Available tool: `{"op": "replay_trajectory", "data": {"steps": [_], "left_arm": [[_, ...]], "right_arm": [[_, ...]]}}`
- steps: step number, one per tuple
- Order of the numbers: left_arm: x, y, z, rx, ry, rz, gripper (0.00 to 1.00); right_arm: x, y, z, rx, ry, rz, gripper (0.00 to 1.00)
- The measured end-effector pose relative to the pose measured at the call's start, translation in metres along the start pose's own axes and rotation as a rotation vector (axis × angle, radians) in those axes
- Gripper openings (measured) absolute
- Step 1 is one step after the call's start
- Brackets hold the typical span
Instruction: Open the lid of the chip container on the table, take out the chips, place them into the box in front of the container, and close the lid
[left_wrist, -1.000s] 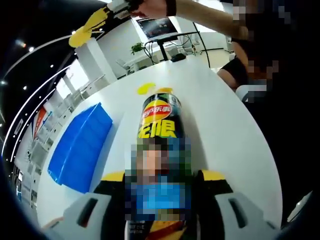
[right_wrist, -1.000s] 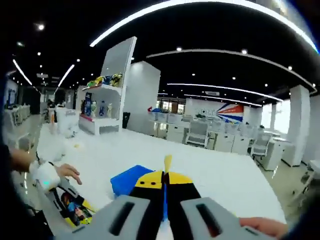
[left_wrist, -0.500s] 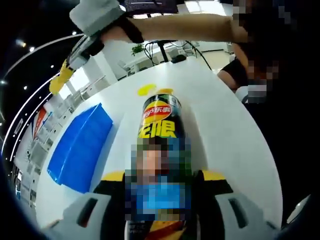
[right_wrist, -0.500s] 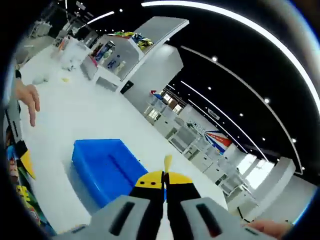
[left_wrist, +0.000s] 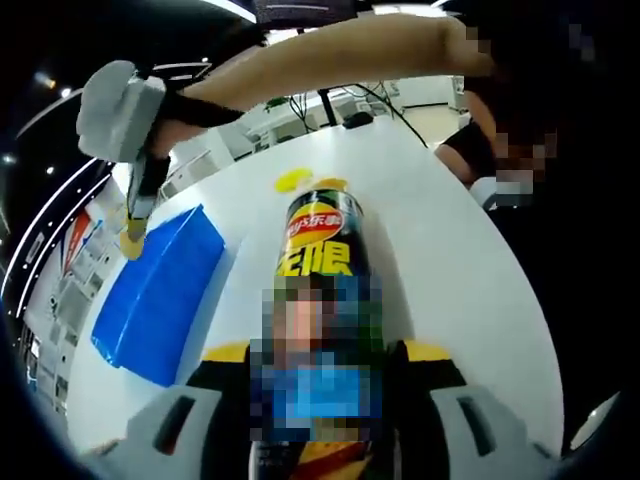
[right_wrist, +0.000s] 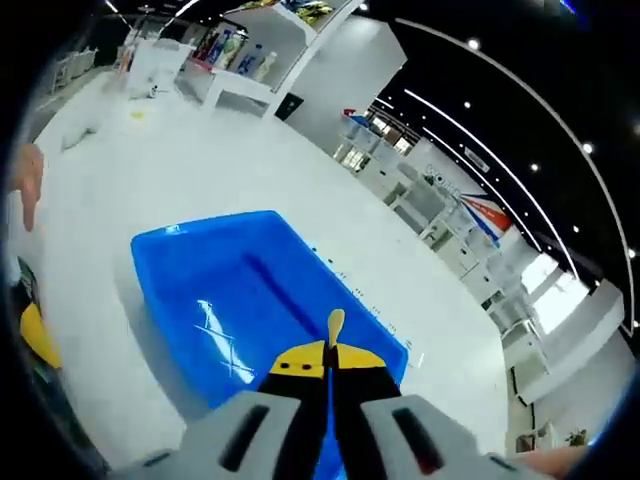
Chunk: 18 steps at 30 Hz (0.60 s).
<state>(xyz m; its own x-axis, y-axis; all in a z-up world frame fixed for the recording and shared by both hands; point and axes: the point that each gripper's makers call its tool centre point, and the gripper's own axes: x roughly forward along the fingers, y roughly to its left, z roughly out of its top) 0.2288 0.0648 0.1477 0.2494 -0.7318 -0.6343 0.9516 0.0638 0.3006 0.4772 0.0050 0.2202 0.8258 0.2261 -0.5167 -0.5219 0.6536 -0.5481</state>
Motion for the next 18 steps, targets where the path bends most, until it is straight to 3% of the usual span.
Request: {"op": "replay_trajectory", "data": {"steps": [4,7,8,11,18], "left_arm": [[0.000,0.003,-0.002,-0.009,-0.015,0.003,0.58],[0.002,0.001,-0.005,-0.076,-0.016,-0.021,0.60],[0.001,0.002,-0.005,-0.061,-0.022,-0.014,0.60],[0.000,0.002,-0.003,-0.036,-0.053,0.000,0.60],[0.000,0.010,-0.006,-0.038,-0.055,-0.004,0.61]], "right_arm": [[0.017,0.017,-0.016,0.023,0.086,0.079,0.01],[0.024,0.016,-0.022,0.016,0.107,0.072,0.01],[0.026,0.018,-0.026,0.019,0.123,0.080,0.01],[0.036,0.012,-0.027,0.028,0.134,0.091,0.01],[0.048,0.008,-0.026,0.049,0.148,0.104,0.02]]}}
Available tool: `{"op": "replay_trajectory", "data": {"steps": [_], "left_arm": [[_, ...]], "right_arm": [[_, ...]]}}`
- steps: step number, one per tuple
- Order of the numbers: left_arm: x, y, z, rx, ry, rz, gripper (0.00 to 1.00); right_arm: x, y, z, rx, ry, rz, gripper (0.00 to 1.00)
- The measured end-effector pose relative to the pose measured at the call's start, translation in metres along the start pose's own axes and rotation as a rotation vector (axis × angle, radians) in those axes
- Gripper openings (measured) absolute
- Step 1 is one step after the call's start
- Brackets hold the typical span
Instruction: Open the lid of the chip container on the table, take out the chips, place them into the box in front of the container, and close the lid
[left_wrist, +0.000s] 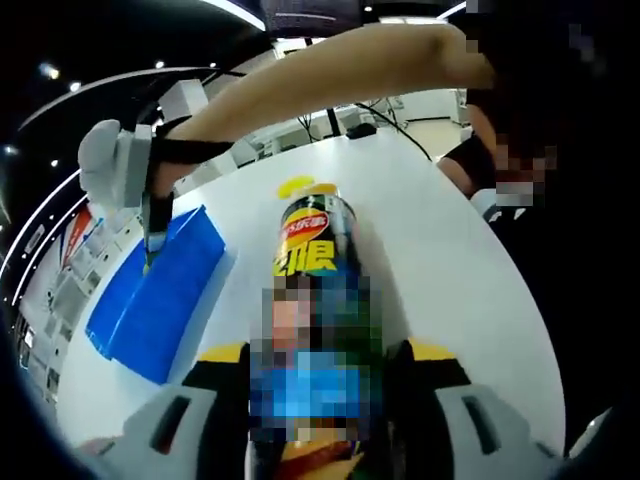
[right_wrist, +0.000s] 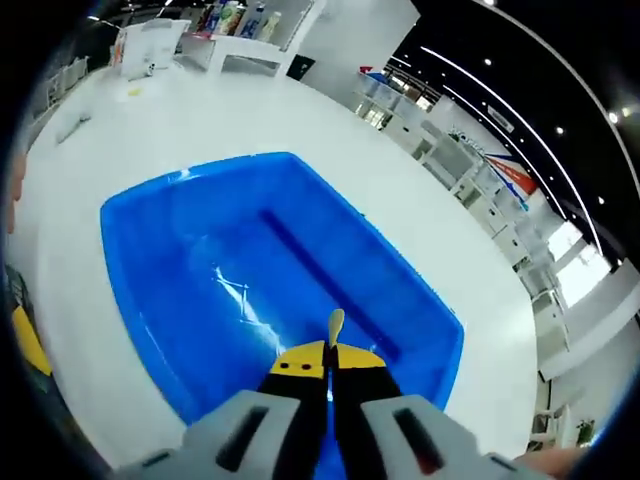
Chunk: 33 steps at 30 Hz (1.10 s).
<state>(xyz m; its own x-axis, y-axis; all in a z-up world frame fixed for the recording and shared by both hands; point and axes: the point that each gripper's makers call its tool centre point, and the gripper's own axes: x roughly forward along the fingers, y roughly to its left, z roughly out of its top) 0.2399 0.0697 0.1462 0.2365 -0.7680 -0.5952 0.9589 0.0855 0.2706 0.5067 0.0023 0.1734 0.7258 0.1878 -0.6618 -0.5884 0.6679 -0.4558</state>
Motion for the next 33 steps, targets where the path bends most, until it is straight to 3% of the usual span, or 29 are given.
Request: {"op": "replay_trajectory", "data": {"steps": [6,9,20,26,33], "left_arm": [[-0.002,0.012,-0.007,-0.002,0.000,-0.002,0.61],[-0.001,0.009,-0.006,-0.003,0.001,-0.003,0.61],[0.002,-0.008,0.003,-0.005,0.001,-0.003,0.61],[0.003,-0.011,0.005,-0.009,0.001,-0.005,0.61],[0.002,-0.014,0.006,-0.010,0.002,-0.005,0.61]], "right_arm": [[-0.009,0.011,-0.003,-0.005,-0.005,0.019,0.04],[-0.013,0.010,-0.003,-0.003,-0.017,0.011,0.11],[-0.020,0.008,0.002,0.036,-0.056,0.028,0.14],[-0.053,-0.003,0.013,0.122,-0.162,0.064,0.16],[-0.113,-0.017,-0.008,0.284,-0.254,0.125,0.16]]}}
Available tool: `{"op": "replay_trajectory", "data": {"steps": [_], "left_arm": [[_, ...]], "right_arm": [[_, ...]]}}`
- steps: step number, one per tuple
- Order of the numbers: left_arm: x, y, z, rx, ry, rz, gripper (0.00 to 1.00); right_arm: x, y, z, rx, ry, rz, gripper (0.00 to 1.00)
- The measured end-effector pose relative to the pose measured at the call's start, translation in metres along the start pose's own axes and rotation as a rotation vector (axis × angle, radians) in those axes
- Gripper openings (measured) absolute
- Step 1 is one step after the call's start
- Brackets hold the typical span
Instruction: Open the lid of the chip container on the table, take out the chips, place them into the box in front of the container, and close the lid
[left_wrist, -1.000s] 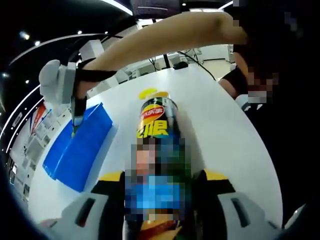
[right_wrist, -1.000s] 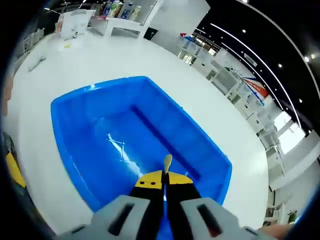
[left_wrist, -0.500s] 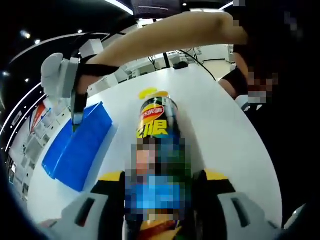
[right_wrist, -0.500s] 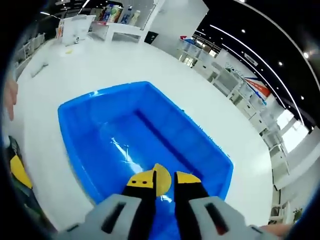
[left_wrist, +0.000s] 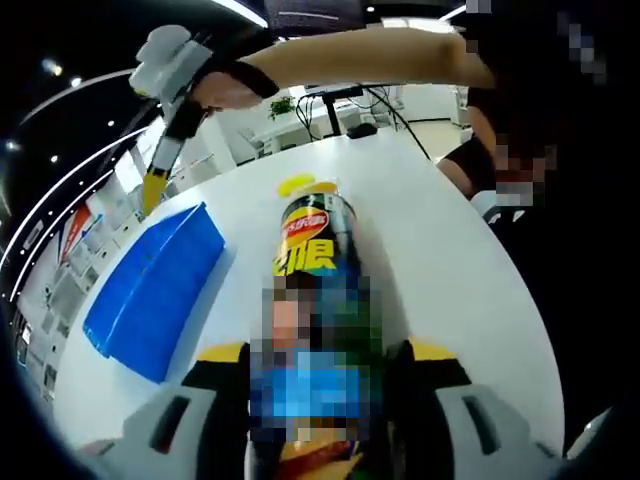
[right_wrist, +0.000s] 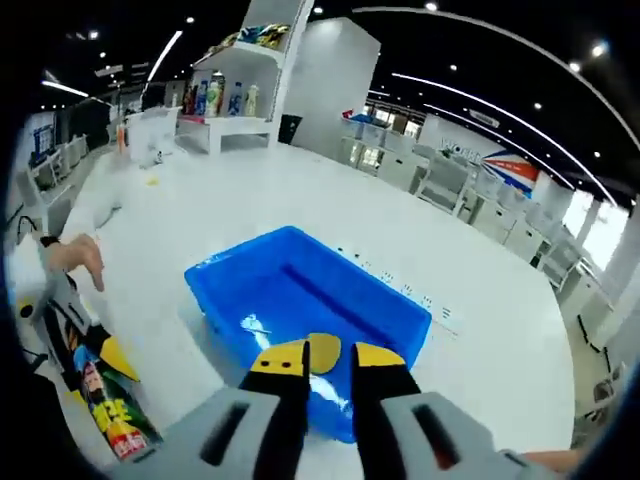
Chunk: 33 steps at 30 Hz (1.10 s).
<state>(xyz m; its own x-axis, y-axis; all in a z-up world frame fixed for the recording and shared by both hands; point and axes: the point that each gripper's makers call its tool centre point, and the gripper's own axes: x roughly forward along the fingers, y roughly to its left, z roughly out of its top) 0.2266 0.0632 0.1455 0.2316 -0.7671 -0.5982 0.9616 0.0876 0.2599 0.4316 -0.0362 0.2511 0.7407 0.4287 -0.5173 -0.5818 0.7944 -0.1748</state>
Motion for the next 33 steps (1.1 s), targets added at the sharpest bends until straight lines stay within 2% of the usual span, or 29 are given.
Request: {"op": "replay_trajectory", "data": {"steps": [3,8,9,12,14,18,21,24,26,29,31,33], "left_arm": [[0.000,-0.001,0.001,0.000,0.001,0.000,0.61],[0.002,-0.004,0.003,-0.006,0.005,-0.005,0.61],[0.003,-0.005,0.003,-0.007,0.005,-0.006,0.61],[0.003,-0.003,0.002,-0.008,0.002,-0.007,0.61],[0.002,-0.003,0.002,-0.008,0.002,-0.007,0.61],[0.003,-0.003,0.002,-0.008,0.001,-0.008,0.61],[0.004,-0.004,0.003,-0.008,0.000,-0.008,0.61],[0.004,-0.005,0.004,-0.008,-0.002,-0.008,0.61],[0.004,-0.005,0.003,-0.008,-0.002,-0.008,0.61],[0.004,-0.005,0.003,-0.009,-0.002,-0.009,0.61],[0.004,-0.005,0.004,-0.009,-0.003,-0.009,0.61],[0.004,-0.005,0.004,-0.009,-0.004,-0.009,0.61]], "right_arm": [[-0.024,-0.005,-0.012,0.035,-0.007,0.016,0.16],[-0.064,0.006,-0.041,0.173,-0.019,0.107,0.16],[-0.067,0.007,-0.043,0.185,-0.021,0.115,0.16],[-0.085,0.019,-0.066,0.323,-0.011,0.212,0.16],[-0.092,0.022,-0.084,0.411,0.009,0.249,0.14],[-0.098,0.028,-0.123,0.479,0.056,0.291,0.11],[-0.101,0.038,-0.137,0.580,0.063,0.349,0.11],[-0.105,0.048,-0.145,0.710,0.051,0.420,0.11],[-0.107,0.054,-0.151,0.750,0.062,0.459,0.11],[-0.108,0.063,-0.158,0.765,0.072,0.499,0.10],[-0.107,0.066,-0.164,0.766,0.095,0.503,0.06],[-0.106,0.065,-0.162,0.801,0.081,0.512,0.05]]}}
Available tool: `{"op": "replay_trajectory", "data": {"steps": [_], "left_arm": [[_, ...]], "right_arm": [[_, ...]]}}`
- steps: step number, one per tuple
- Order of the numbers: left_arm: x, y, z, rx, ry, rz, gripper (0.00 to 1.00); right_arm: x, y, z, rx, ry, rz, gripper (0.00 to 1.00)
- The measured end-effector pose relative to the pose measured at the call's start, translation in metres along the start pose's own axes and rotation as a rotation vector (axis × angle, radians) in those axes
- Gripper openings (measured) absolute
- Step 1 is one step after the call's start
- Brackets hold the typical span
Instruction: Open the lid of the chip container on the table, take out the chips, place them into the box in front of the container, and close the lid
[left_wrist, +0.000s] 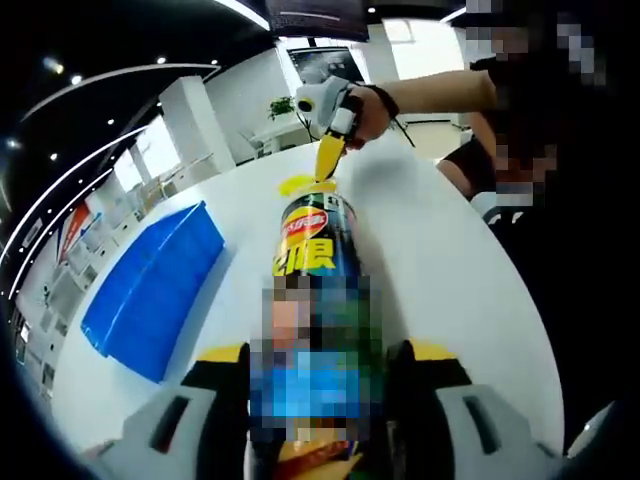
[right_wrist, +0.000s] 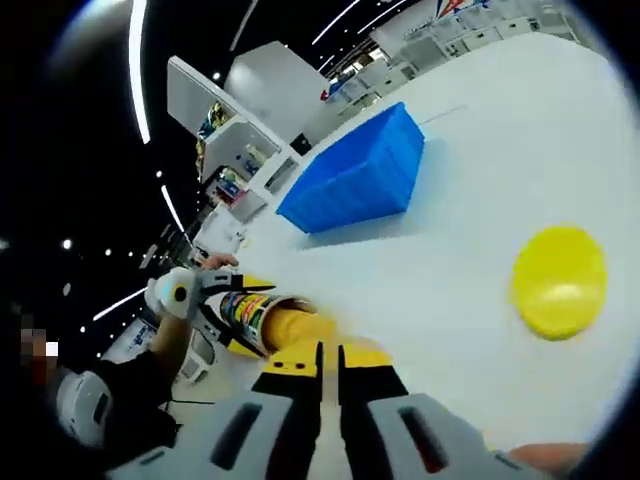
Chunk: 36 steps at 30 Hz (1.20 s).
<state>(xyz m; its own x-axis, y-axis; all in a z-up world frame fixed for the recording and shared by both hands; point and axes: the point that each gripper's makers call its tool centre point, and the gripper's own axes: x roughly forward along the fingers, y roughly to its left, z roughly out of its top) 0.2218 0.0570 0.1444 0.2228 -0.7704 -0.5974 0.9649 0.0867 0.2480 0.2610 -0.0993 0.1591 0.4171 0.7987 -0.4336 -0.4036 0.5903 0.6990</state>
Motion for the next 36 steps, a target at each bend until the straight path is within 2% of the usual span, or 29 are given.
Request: {"op": "replay_trajectory", "data": {"steps": [3,7,12,14,19,29,30,31,32,33,34,36], "left_arm": [[0.000,0.001,-0.001,-0.001,0.000,0.000,0.61],[-0.001,0.002,-0.001,-0.003,0.001,0.000,0.61],[-0.001,0.001,-0.001,0.000,-0.004,-0.004,0.61],[-0.001,0.002,-0.001,-0.003,-0.004,-0.006,0.62],[-0.001,0.005,-0.003,-0.009,-0.006,-0.005,0.62],[-0.004,0.015,-0.011,-0.064,-0.014,-0.009,0.63],[-0.004,0.015,-0.010,-0.064,-0.016,-0.010,0.63],[-0.003,0.014,-0.007,-0.047,-0.038,-0.012,0.63],[-0.002,0.011,-0.008,-0.021,-0.036,-0.022,0.63],[-0.003,0.011,-0.014,-0.098,-0.006,-0.024,0.64],[-0.002,0.013,-0.013,-0.075,-0.019,-0.017,0.64],[-0.002,0.015,-0.013,-0.080,-0.027,-0.012,0.64]], "right_arm": [[0.001,0.002,-0.002,0.036,0.001,0.012,0.04],[0.004,0.006,-0.006,0.127,0.014,0.044,0.03],[0.020,0.021,-0.016,0.107,0.074,0.080,0.02],[0.030,0.027,-0.018,0.086,0.081,0.086,0.02],[0.046,0.039,-0.023,0.098,0.112,0.111,0.02],[0.055,0.042,-0.020,0.219,0.142,0.124,0.02],[0.057,0.043,-0.022,0.237,0.153,0.135,0.02],[0.058,0.053,-0.027,0.263,0.187,0.178,0.01],[0.060,0.055,-0.036,0.248,0.240,0.185,0.01],[0.061,0.053,-0.030,0.305,0.219,0.155,0.01],[0.064,0.050,-0.024,0.239,0.164,0.145,0.01],[0.062,0.053,-0.026,0.240,0.181,0.149,0.01]]}}
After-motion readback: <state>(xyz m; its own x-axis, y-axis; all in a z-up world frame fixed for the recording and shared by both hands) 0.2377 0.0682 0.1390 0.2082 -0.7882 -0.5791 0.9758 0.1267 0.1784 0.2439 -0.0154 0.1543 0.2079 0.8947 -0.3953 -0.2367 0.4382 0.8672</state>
